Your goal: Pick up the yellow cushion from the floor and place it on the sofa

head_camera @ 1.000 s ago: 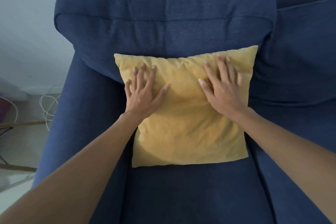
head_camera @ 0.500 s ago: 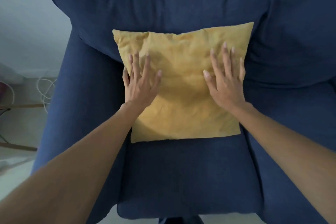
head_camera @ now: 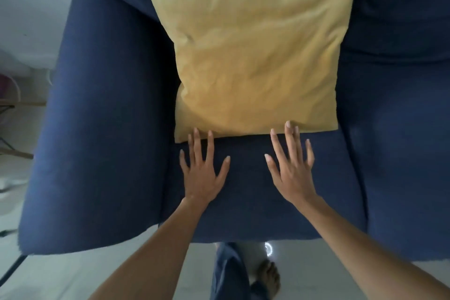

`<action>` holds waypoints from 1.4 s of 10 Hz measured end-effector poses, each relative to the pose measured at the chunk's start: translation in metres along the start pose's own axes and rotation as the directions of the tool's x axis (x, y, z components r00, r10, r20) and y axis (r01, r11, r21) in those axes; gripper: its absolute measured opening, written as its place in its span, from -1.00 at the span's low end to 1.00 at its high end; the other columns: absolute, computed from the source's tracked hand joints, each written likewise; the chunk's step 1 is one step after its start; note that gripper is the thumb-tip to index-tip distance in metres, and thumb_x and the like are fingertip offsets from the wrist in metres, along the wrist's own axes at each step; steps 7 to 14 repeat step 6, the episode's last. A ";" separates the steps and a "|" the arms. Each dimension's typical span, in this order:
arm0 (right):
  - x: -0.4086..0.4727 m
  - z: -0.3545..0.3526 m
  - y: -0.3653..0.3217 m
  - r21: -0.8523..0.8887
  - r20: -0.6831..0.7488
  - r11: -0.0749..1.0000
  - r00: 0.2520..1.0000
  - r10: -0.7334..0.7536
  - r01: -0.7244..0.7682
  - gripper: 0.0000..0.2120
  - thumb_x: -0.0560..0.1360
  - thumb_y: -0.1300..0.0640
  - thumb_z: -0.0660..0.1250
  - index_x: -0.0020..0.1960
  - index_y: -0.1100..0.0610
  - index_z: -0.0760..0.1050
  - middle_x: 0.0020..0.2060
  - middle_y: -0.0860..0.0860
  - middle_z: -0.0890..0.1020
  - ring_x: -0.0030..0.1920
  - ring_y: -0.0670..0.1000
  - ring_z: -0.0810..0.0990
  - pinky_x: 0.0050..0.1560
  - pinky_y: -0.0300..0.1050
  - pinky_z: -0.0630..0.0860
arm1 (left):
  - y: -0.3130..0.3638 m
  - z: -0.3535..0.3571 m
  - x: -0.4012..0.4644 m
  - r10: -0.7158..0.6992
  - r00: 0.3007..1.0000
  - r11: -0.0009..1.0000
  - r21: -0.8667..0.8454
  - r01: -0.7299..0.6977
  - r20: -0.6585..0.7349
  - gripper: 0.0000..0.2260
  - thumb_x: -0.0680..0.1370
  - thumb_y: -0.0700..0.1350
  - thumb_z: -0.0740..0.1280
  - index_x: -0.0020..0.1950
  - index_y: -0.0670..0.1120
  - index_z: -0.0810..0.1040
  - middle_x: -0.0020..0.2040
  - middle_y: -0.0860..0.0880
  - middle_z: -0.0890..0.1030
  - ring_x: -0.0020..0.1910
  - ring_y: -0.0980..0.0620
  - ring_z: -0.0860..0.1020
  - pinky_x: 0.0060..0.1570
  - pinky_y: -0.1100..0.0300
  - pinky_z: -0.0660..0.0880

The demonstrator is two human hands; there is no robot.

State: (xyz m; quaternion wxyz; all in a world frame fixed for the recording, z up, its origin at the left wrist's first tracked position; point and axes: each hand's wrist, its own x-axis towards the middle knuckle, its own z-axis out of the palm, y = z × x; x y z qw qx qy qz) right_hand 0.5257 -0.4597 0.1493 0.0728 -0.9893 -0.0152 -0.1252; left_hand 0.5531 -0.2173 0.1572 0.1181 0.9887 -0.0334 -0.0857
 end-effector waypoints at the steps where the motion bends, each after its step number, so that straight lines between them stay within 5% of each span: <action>1: -0.025 0.023 0.009 -0.012 0.056 1.000 0.998 -0.001 0.002 -0.37 0.72 -0.13 0.20 0.71 0.11 0.21 0.70 0.23 0.11 0.68 0.25 0.14 0.60 0.33 0.10 | 0.004 0.035 -0.015 0.001 1.000 1.000 -0.019 0.000 0.031 -0.25 0.65 0.36 0.03 0.73 0.01 -0.07 0.71 -0.11 -0.19 0.68 -0.13 -0.18 0.56 -0.31 -0.01; 3: -0.039 0.052 0.015 -0.037 0.055 0.999 0.998 0.002 0.000 -0.40 0.76 -0.17 0.06 0.72 0.08 0.21 0.71 0.16 0.10 0.69 0.21 0.15 0.60 0.31 0.12 | 0.004 0.071 -0.016 0.026 0.998 1.000 0.011 -0.026 -0.059 -0.28 0.65 0.36 0.04 0.73 0.04 0.05 0.72 -0.11 -0.06 0.68 -0.12 -0.13 0.57 -0.28 -0.04; 5: -0.030 0.019 -0.004 0.116 0.148 0.984 0.982 0.115 -0.132 -0.45 0.73 -0.15 0.19 0.62 0.11 0.42 0.66 0.15 0.27 0.66 0.19 0.23 0.60 0.29 0.08 | 0.004 0.068 -0.019 0.035 0.996 0.999 0.019 -0.034 -0.079 -0.29 0.65 0.35 0.03 0.72 0.04 0.07 0.72 -0.11 0.00 0.69 -0.12 -0.10 0.57 -0.28 -0.02; 6: -0.004 -0.029 -0.019 0.605 0.233 0.636 0.871 0.433 -0.478 -0.53 0.64 -0.30 0.29 0.36 -0.03 0.66 0.44 -0.20 0.58 0.56 -0.09 0.40 0.62 0.19 0.10 | 0.006 0.068 -0.019 0.034 0.995 0.999 -0.008 -0.035 -0.093 -0.30 0.65 0.35 0.03 0.72 0.04 0.07 0.72 -0.10 -0.01 0.69 -0.11 -0.11 0.58 -0.27 -0.05; 14: -0.004 -0.029 -0.019 0.605 0.233 0.636 0.871 0.433 -0.478 -0.53 0.64 -0.30 0.29 0.36 -0.03 0.66 0.44 -0.20 0.58 0.56 -0.09 0.40 0.62 0.19 0.10 | 0.006 0.068 -0.019 0.034 0.995 0.999 -0.008 -0.035 -0.093 -0.30 0.65 0.35 0.03 0.72 0.04 0.07 0.72 -0.10 -0.01 0.69 -0.11 -0.11 0.58 -0.27 -0.05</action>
